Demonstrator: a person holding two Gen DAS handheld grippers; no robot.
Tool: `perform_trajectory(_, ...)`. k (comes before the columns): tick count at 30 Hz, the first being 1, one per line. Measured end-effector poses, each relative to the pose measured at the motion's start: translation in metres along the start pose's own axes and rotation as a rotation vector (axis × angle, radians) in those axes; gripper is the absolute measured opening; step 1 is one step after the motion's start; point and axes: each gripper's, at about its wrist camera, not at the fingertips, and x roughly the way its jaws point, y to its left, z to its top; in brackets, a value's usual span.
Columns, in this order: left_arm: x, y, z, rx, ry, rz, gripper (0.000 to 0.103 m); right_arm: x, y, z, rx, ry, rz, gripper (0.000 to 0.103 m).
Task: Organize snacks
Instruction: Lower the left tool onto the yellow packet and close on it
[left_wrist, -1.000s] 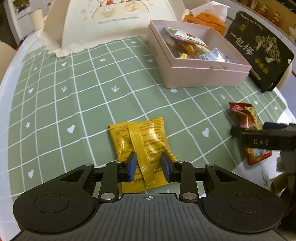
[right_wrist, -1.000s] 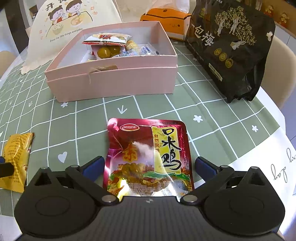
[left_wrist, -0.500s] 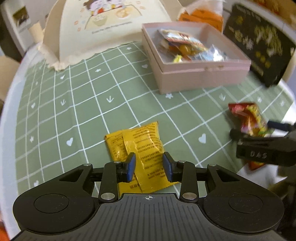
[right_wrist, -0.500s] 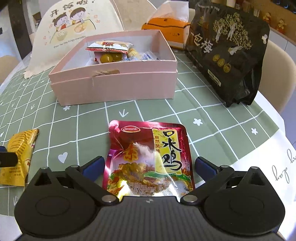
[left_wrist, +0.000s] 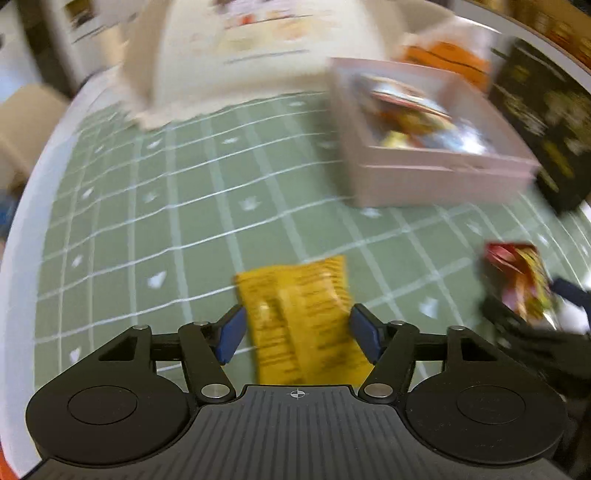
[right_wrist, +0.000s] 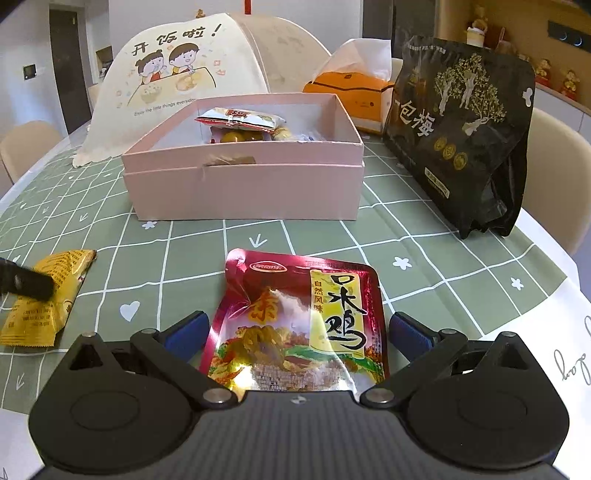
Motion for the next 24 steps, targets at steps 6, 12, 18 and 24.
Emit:
perform_trajectory(6, 0.022, 0.009, 0.014, -0.094, 0.047, -0.032, 0.079, 0.0, 0.002, 0.0, -0.003, -0.001, 0.002, 0.103)
perform_trajectory(12, 0.04, 0.02, 0.025, -0.193, 0.062, -0.073, 0.092, -0.001, 0.001, -0.001, -0.012, 0.005, 0.011, 0.103)
perform_trajectory(18, 0.046, -0.005, 0.037, -0.133, 0.025, -0.137, 0.089, 0.001, -0.001, 0.006, -0.042, 0.059, 0.039, 0.103)
perform_trajectory(24, 0.056, -0.025, 0.042, -0.086, 0.01, -0.12, 0.098, -0.002, 0.0, -0.003, -0.042, 0.008, 0.036, 0.103)
